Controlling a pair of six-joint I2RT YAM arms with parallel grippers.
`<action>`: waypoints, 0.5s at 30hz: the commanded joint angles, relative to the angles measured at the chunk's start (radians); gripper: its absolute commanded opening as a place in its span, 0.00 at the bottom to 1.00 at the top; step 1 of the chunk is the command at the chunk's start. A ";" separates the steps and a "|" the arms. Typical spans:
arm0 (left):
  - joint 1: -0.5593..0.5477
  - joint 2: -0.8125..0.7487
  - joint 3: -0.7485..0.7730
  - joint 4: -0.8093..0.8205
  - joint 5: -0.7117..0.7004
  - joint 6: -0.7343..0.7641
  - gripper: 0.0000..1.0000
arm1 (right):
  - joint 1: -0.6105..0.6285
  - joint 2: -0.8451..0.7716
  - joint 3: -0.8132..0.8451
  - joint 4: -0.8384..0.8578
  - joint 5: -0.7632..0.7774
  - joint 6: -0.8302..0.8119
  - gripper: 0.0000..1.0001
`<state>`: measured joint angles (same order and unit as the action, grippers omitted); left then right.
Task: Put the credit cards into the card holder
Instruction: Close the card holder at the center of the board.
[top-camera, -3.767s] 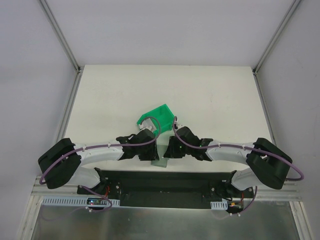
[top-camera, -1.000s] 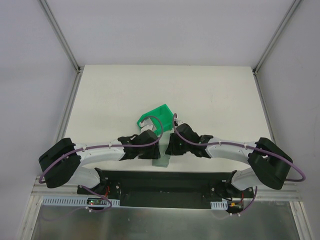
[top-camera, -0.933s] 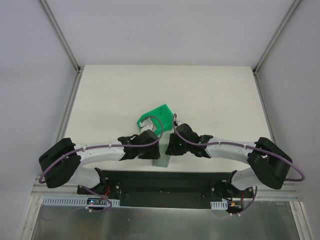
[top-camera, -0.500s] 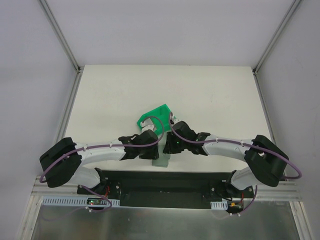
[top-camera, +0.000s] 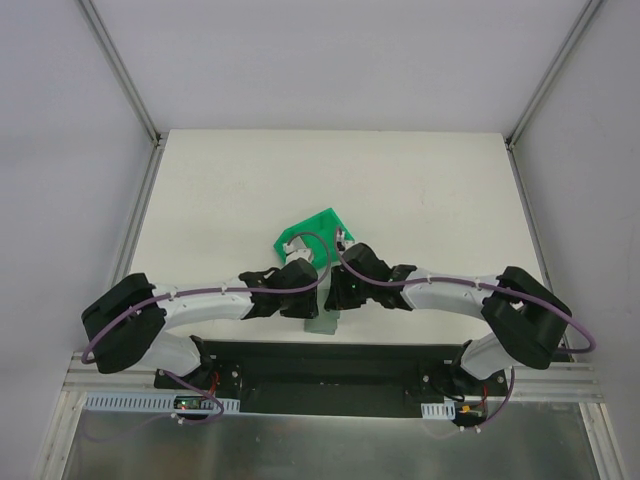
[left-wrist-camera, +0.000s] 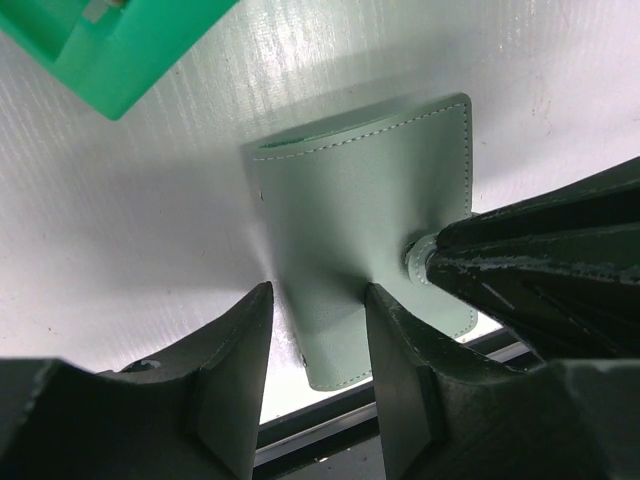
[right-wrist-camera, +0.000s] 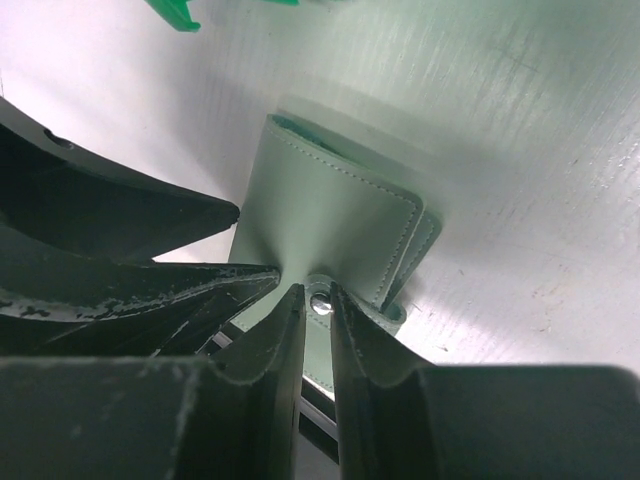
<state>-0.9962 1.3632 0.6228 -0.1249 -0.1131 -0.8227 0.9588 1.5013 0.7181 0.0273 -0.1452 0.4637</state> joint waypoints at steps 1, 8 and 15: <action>-0.009 0.028 0.031 -0.044 -0.019 0.039 0.40 | 0.024 0.002 0.000 0.025 -0.007 0.024 0.18; -0.009 0.034 0.032 -0.044 0.004 0.042 0.37 | 0.029 -0.006 -0.006 -0.010 0.042 0.029 0.18; -0.010 -0.007 0.003 -0.044 -0.029 0.019 0.41 | 0.018 -0.113 -0.026 -0.017 0.104 0.007 0.19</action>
<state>-0.9962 1.3800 0.6426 -0.1341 -0.1020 -0.8120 0.9821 1.4776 0.7036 0.0216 -0.0975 0.4808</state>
